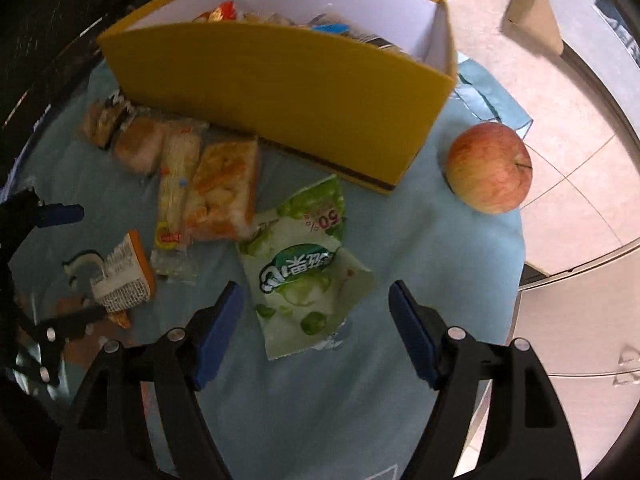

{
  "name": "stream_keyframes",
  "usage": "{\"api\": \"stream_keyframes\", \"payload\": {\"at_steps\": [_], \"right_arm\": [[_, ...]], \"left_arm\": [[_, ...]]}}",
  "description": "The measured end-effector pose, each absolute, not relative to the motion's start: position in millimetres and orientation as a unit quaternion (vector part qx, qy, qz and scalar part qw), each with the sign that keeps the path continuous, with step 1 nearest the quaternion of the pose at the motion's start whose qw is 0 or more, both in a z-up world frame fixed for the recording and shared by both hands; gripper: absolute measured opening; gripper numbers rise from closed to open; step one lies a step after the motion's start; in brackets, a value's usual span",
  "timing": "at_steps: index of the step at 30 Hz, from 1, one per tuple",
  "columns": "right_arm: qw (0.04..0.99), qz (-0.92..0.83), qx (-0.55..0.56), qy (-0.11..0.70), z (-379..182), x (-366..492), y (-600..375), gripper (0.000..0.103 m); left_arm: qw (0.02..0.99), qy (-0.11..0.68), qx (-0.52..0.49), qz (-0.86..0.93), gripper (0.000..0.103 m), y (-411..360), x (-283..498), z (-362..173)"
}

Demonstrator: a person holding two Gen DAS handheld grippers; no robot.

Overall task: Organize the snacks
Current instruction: 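Grasp the white printed packet with the left tool while the right tool grasps the green candy bag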

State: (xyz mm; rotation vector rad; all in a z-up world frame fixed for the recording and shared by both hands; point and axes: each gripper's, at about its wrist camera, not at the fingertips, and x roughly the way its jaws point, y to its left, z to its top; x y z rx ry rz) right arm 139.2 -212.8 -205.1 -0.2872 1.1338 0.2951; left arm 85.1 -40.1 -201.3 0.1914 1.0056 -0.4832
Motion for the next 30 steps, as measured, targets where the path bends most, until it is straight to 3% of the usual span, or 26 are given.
{"api": "stream_keyframes", "payload": {"at_steps": [3, 10, 14, 17, 18, 19, 20, 24, 30], "right_arm": [[0.820, 0.140, -0.151, 0.535, -211.7, 146.8, -206.3, 0.077], [0.818, 0.130, -0.214, 0.518, -229.2, 162.0, -183.4, 0.093], [0.809, 0.136, -0.239, 0.519, -243.2, 173.7, -167.4, 0.096], [0.809, 0.146, -0.236, 0.518, -249.3, 174.9, -165.0, 0.097], [0.807, 0.151, -0.208, 0.531, -248.9, 177.3, -169.4, 0.091], [0.805, 0.161, -0.181, 0.542, -248.1, 178.5, -173.8, 0.076], [0.799, 0.174, -0.150, 0.556, -246.6, 178.7, -178.6, 0.069], [0.788, 0.198, -0.125, 0.569, -242.3, 163.8, -182.2, 0.056], [0.797, 0.207, -0.065, 0.564, -226.8, 131.3, -191.2, 0.055]], "left_arm": [[0.842, 0.474, 0.109, -0.235, 0.096, -52.9, 83.4, -204.3], [0.834, 0.486, 0.129, -0.225, 0.096, -68.9, 97.8, -222.8], [0.837, 0.492, 0.115, -0.211, 0.095, -60.0, 104.6, -230.7], [0.838, 0.486, 0.127, -0.213, 0.088, -57.3, 101.1, -230.6], [0.841, 0.481, 0.126, -0.214, 0.075, -54.7, 99.8, -228.7], [0.844, 0.477, 0.121, -0.213, 0.066, -50.4, 99.2, -226.0], [0.846, 0.475, 0.116, -0.211, 0.044, -45.9, 99.3, -223.9], [0.845, 0.483, 0.093, -0.211, 0.040, -29.3, 97.3, -219.8], [0.856, 0.476, 0.057, -0.191, 0.040, -1.9, 81.4, -207.3]]}}
